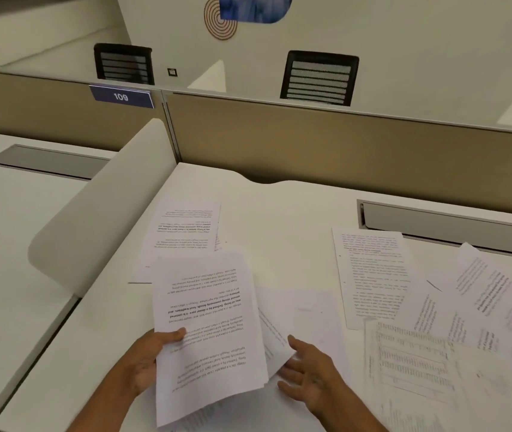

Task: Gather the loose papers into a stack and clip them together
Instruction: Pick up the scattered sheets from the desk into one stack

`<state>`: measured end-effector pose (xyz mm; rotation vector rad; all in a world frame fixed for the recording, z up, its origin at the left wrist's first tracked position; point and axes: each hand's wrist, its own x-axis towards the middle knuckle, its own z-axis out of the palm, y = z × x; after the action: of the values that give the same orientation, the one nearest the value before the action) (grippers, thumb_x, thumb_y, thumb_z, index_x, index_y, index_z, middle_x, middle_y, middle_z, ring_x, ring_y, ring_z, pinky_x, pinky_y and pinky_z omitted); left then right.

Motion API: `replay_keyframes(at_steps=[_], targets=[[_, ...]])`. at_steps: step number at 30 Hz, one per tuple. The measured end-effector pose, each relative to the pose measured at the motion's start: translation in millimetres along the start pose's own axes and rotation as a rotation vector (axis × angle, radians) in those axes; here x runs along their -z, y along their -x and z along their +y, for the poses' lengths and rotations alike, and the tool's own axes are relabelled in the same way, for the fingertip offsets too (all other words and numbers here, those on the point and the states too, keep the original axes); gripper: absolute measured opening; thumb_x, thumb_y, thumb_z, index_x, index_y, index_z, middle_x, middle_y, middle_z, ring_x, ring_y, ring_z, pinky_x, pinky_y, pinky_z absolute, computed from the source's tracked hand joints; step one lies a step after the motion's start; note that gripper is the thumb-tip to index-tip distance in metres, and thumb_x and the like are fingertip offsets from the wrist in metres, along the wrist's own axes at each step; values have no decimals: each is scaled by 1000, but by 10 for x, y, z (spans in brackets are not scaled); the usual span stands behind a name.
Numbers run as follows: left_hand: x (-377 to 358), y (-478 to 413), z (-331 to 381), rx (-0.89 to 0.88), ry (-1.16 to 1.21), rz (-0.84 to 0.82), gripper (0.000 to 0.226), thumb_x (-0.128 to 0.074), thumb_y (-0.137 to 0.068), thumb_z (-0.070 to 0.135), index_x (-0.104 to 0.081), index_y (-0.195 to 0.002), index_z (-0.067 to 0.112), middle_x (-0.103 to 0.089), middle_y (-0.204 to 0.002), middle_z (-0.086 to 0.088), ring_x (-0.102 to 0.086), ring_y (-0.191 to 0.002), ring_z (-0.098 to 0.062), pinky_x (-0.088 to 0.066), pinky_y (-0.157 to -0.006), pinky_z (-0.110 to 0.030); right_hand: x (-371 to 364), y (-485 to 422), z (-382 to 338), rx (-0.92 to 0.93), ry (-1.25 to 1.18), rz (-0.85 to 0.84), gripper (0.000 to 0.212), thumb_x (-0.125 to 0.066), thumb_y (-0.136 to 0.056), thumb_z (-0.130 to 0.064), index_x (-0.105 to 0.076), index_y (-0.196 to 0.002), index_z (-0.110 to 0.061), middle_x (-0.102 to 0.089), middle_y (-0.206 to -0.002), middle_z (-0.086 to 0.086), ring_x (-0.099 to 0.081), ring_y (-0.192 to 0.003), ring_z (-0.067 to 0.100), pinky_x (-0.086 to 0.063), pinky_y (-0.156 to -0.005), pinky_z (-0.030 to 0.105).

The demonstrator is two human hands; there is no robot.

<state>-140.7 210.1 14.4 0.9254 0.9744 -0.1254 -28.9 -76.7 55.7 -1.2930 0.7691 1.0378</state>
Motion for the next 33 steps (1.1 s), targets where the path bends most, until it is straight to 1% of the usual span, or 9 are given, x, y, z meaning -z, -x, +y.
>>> replay_keyframes(at_steps=[3, 5, 9, 11, 15, 21, 24, 28, 33], targets=[[22, -20, 7, 14, -8, -23, 38, -63, -93, -1, -64, -132, -1, -69, -129, -25, -62, -124, -44, -44, -110, -56, -160, 18, 170, 51, 134, 67, 26, -72, -93, -23, -68, -107, -2, -74, -90, 16, -69, -78, 28, -53, -70, 37], [39, -25, 9, 23, -2, -47, 37, -63, -93, -2, -64, -130, 0, -69, -129, -25, -61, -125, -45, -45, -109, -56, -272, 41, 289, 122, 206, 96, 18, -72, -91, -14, -71, -106, -5, -73, -74, 14, -60, -60, 24, -49, -56, 30], [54, -17, 0, 18, -42, -68, 36, -65, -92, 0, -66, -128, 3, -72, -126, -23, -64, -122, -44, -45, -110, -59, -415, 127, 468, 172, 243, 15, 19, -62, -89, -2, -77, -96, -11, -80, -92, 19, -65, -70, 27, -50, -67, 35], [55, -11, -11, -3, -99, -71, 38, -67, -91, 2, -66, -129, 4, -73, -124, -22, -66, -118, -44, -46, -108, -59, -421, 127, 494, 206, 266, 1, 20, -61, -91, -2, -77, -96, -12, -82, -88, 14, -71, -69, 24, -53, -63, 30], [53, 58, 29, -68, -216, -45, 40, -73, -87, 8, -68, -127, 5, -78, -113, -18, -74, -104, -42, -56, -96, -55, -271, 66, 419, 263, 288, 26, 13, -69, -92, -5, -72, -104, -9, -82, -92, 13, -75, -73, 26, -61, -62, 31], [-73, 326, 57, -180, -318, -95, 38, -75, -87, 16, -68, -125, 16, -80, -113, -11, -75, -104, -35, -59, -93, -50, 136, 43, 209, 279, 330, -56, 25, -68, -94, -6, -66, -119, -10, -81, -106, 8, -78, -91, 27, -63, -69, 31], [-196, 460, 36, -213, -365, -129, 38, -76, -86, 18, -68, -124, 18, -81, -111, -9, -77, -100, -33, -61, -88, -48, 286, 93, 91, 319, 354, -107, 27, -69, -95, -9, -67, -122, -11, -81, -108, 8, -76, -89, 24, -61, -68, 28], [-399, 608, -80, -268, -404, -129, 55, -86, -74, 32, -68, -124, 18, -81, -110, -9, -78, -97, -31, -63, -84, -46, 377, 200, -63, 410, 374, -170, 27, -65, -99, -21, -67, -124, -11, -82, -105, 5, -77, -91, 23, -61, -74, 30], [-686, 765, -201, -358, -395, -34, 41, -78, -86, 26, -68, -126, 21, -81, -110, -6, -79, -95, -30, -62, -88, -52, 375, 411, -121, 454, 260, -226, 35, -42, -103, -55, -65, -118, -34, -79, -108, -3, -73, -106, 24, -54, -94, 44]])
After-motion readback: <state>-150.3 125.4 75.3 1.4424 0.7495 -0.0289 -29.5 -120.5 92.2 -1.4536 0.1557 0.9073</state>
